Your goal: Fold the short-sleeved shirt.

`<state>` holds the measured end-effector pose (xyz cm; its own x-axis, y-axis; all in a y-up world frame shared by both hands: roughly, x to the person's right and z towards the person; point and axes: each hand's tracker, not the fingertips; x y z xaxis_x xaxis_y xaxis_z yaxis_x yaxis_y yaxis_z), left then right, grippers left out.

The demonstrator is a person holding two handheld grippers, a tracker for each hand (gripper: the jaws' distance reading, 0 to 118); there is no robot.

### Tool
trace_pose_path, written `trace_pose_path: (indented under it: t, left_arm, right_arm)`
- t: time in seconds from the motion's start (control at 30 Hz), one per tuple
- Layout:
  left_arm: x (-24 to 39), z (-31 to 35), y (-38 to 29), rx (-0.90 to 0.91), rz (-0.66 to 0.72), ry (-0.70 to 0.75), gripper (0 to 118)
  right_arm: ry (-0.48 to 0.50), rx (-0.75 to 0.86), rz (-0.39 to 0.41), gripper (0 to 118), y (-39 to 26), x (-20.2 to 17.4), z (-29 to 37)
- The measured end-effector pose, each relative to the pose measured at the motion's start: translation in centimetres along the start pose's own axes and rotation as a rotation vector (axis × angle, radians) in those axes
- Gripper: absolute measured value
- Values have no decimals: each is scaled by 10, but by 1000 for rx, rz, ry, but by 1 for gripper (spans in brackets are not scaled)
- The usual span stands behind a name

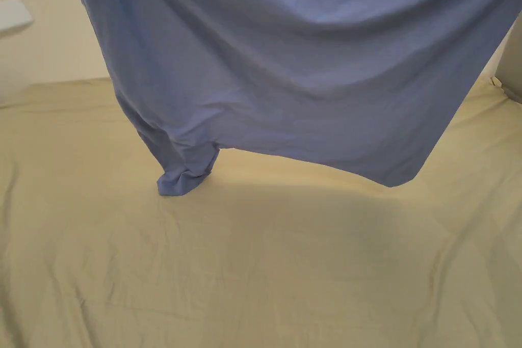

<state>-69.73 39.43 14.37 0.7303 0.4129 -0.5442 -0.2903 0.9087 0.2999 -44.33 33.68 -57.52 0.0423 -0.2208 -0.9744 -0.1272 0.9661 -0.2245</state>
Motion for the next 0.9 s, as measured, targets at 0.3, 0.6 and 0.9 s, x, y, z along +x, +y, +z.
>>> trace_pose_path:
  t: [0.3, 0.6, 0.9]
  left_arm:
    - [-23, 94, -137, -67, 83, -16, 0]
    - [-26, 207, -237, -100, 130, 6, 0]
    - [14, 324, -315, -117, 193, 34, 0]
  right_arm:
    - [59, -92, -84, 2, -128, 10, 61]
    - [108, -138, -159, 2, -226, -15, 155]
    - [105, -167, -247, 2, -290, -38, 252]
